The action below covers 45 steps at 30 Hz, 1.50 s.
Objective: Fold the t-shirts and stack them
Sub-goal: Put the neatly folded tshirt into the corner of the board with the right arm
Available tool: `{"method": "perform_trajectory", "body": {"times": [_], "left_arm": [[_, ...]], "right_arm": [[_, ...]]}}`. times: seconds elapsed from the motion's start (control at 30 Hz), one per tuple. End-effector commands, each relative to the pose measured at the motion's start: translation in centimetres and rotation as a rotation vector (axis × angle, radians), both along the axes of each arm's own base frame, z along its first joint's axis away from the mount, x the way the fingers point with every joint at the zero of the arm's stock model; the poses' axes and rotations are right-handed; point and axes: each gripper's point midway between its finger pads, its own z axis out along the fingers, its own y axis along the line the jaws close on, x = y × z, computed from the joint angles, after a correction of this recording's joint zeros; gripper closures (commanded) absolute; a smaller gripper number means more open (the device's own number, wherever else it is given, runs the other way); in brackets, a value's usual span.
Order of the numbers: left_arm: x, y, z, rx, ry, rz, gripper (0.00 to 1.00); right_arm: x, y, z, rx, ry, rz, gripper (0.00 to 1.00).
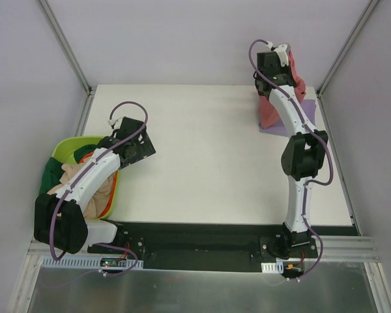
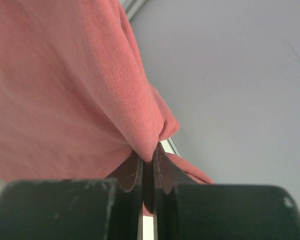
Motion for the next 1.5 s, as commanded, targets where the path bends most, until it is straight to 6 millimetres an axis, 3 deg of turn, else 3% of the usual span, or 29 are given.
{"method": "perform_trajectory", "body": {"times": [0.0,0.2,0.37,0.4,0.43,0.5,0.57,0.63,0.7,0.87,1.0,1.1,1.27,1.33,1.37,1.43,1.47], "left_arm": [[0.6,0.1,0.6,0.010,-0.003,-0.001,0.01],[0.6,0.0,0.5,0.007,0.005,-0.003,0.01],[0.6,0.0,0.5,0.001,0.008,0.003,0.01],[0.6,0.0,0.4,0.002,0.010,0.002,0.01],[0.6,-0.1,0.5,0.001,0.010,0.001,0.01],[0.6,0.0,0.6,0.003,0.010,0.001,0.01],[0.6,0.0,1.0,0.002,0.003,-0.002,0.01],[0.8,-0.3,1.4,-0.007,-0.008,-0.009,0.01],[1.1,-0.6,2.1,-0.021,-0.023,-0.020,0.01],[1.4,-1.3,3.6,-0.053,-0.057,-0.060,0.01],[1.0,-1.8,5.3,-0.082,-0.103,-0.099,0.01],[0.2,-2.0,6.3,-0.101,-0.137,-0.129,0.01],[-2.1,-1.8,7.4,-0.144,-0.202,-0.143,0.01],[-3.1,-1.6,7.5,-0.157,-0.227,-0.138,0.01],[-3.6,-1.5,7.4,-0.164,-0.234,-0.137,0.01],[-4.5,-1.3,7.3,-0.174,-0.253,-0.135,0.01],[-5.0,-1.2,7.0,-0.181,-0.257,-0.132,0.01]], "right_arm": [[-0.6,-3.1,-1.3,0.059,-0.028,-0.096,0.99],[-1.2,-7.0,-6.2,0.194,0.023,-0.159,0.99],[-1.0,-9.7,-8.9,0.258,0.056,-0.181,0.99],[-0.8,-10.2,-9.5,0.265,0.065,-0.182,0.94],[-0.6,-10.2,-10.2,0.269,0.084,-0.167,0.80],[-0.7,-11.9,-11.1,0.266,0.112,-0.182,0.40],[-1.0,-12.8,-11.0,0.255,0.120,-0.195,0.14],[-1.1,-13.5,-9.7,0.253,0.104,-0.193,0.03],[-1.4,-13.6,-7.9,0.266,0.072,-0.181,0.03],[-3.2,-11.4,-4.7,0.374,0.028,-0.073,0.04],[-5.9,-6.8,-2.9,0.566,0.022,0.117,0.04],[-9.0,-3.6,-1.5,0.672,-0.021,0.206,0.04],[-15.6,2.3,-2.3,0.861,-0.134,0.391,0.04],[-18.6,5.0,-4.0,0.984,-0.147,0.483,0.04],[-20.0,5.8,-4.2,1.024,-0.172,0.509,0.04],[-22.8,6.4,-7.0,1.085,-0.167,0.487,0.04],[-23.8,6.3,-7.3,1.090,-0.187,0.482,0.04]]}}
